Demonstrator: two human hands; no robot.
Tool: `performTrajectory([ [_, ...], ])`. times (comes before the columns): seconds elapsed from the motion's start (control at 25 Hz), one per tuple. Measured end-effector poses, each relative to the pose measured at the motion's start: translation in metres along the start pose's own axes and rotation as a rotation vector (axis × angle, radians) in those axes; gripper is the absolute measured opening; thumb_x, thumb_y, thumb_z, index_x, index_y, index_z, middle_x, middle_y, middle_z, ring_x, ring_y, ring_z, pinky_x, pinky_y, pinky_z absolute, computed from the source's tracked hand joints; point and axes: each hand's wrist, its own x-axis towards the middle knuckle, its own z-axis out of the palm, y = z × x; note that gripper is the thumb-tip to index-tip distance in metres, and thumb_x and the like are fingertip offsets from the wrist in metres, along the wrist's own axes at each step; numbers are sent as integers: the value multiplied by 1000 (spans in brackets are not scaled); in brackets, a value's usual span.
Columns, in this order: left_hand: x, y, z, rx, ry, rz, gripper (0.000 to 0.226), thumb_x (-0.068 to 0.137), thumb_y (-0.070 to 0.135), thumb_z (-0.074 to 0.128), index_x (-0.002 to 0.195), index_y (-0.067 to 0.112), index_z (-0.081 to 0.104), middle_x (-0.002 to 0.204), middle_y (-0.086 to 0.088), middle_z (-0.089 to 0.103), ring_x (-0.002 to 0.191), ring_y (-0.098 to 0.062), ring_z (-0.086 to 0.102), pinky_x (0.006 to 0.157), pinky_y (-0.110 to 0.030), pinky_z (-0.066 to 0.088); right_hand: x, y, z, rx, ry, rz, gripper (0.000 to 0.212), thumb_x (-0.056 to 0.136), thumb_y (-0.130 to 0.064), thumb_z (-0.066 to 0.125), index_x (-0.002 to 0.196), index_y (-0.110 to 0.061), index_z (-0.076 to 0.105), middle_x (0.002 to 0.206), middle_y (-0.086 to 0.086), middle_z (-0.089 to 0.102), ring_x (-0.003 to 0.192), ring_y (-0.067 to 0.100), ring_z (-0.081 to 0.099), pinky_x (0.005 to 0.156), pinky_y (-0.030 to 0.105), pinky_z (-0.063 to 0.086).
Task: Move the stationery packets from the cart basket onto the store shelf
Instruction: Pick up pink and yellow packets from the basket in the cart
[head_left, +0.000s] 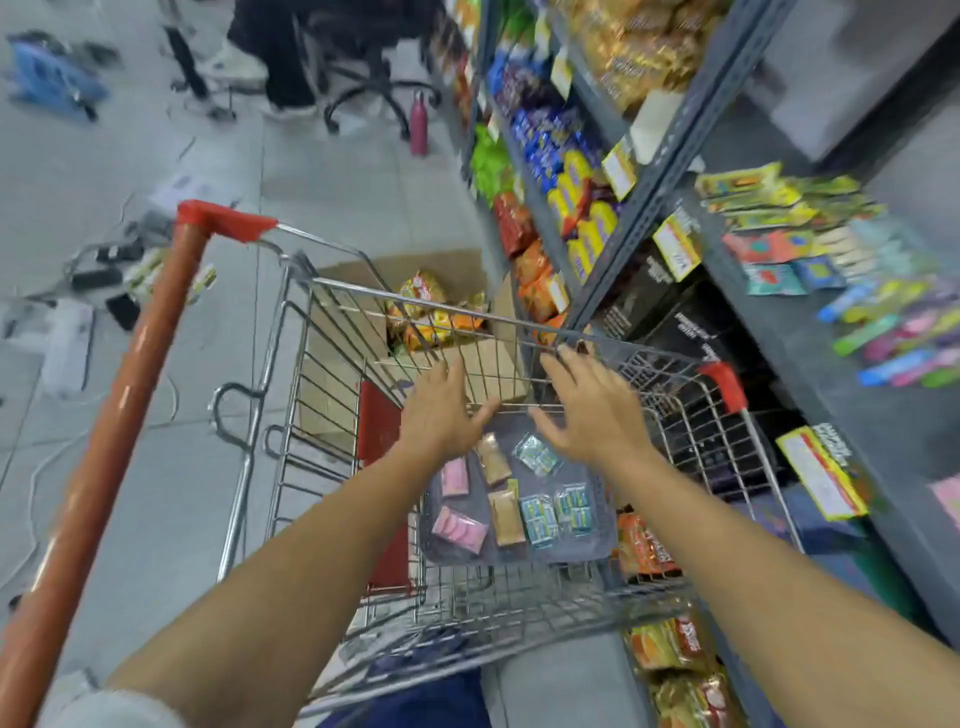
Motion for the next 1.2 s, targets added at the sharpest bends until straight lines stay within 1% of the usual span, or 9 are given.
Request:
performTrajectory([
  [0.2, -6, -59, 103, -23, -265, -433, 70, 84, 52, 58, 132, 5, 38, 133, -21, 46, 123, -36, 44, 97, -44, 43, -7, 1, 118, 120, -427, -41, 67, 86, -41, 55, 141, -8, 35, 150, 18, 34, 131, 35, 41, 101, 44, 40],
  [0.32, -9, -75, 162, 54, -382, -427, 72, 84, 47, 58, 135, 2, 35, 136, -19, 43, 125, -33, 42, 100, -41, 40, -15, -1, 176, 163, -584, -95, 63, 89, -34, 51, 143, -7, 31, 146, 19, 37, 131, 34, 38, 105, 44, 34],
  [0.44, -12, -86, 214, 54, -451, -429, 74, 87, 42, 53, 142, 1, 27, 144, -18, 36, 130, -33, 37, 102, -43, 39, -26, 3, 226, 179, -663, -199, 58, 85, -26, 56, 136, -1, 40, 137, 24, 46, 122, 38, 49, 99, 44, 41],
  [0.6, -8, -92, 254, 81, -456, -525, 84, 83, 50, 56, 144, 5, 19, 145, -12, 35, 130, -30, 38, 99, -43, 42, -30, 14, 279, 110, -825, -332, 70, 87, -25, 53, 144, -3, 19, 152, 25, 21, 140, 38, 22, 108, 49, 35],
  [0.76, -18, -89, 272, 269, -413, -447, 95, 75, 62, 57, 142, 5, 20, 144, -16, 32, 128, -33, 38, 103, -42, 42, -34, 16, 311, 81, -830, -411, 86, 83, -32, 61, 147, -8, 9, 152, 23, 20, 139, 39, 20, 107, 51, 36],
  [0.88, -22, -91, 272, 212, -375, -449, 90, 75, 55, 60, 141, 8, 20, 142, -14, 32, 126, -30, 40, 102, -40, 44, -35, 15, 316, 94, -837, -422, 98, 74, -29, 72, 147, -9, 10, 150, 22, 24, 137, 38, 24, 107, 49, 36],
  [1.0, -18, -93, 258, 105, -398, -469, 97, 68, 53, 70, 140, 12, 20, 136, -12, 34, 122, -28, 43, 101, -38, 46, -30, 16, 307, 186, -781, -392, 97, 67, -21, 78, 142, -8, 19, 142, 20, 32, 132, 38, 29, 99, 49, 43],
  [1.12, -14, -82, 236, 105, -401, -446, 101, 58, 51, 78, 136, 15, 25, 125, -9, 42, 111, -24, 49, 93, -37, 51, -24, 26, 279, 334, -712, -310, 103, 60, -33, 83, 140, -10, 22, 135, 15, 36, 120, 33, 36, 89, 48, 52],
  [1.2, -8, -70, 220, 146, -368, -362, 99, 57, 53, 75, 135, 17, 27, 123, -7, 44, 108, -23, 50, 91, -37, 51, -18, 36, 255, 419, -678, -285, 107, 59, -40, 81, 141, -14, 18, 132, 13, 38, 116, 32, 38, 92, 45, 49],
])
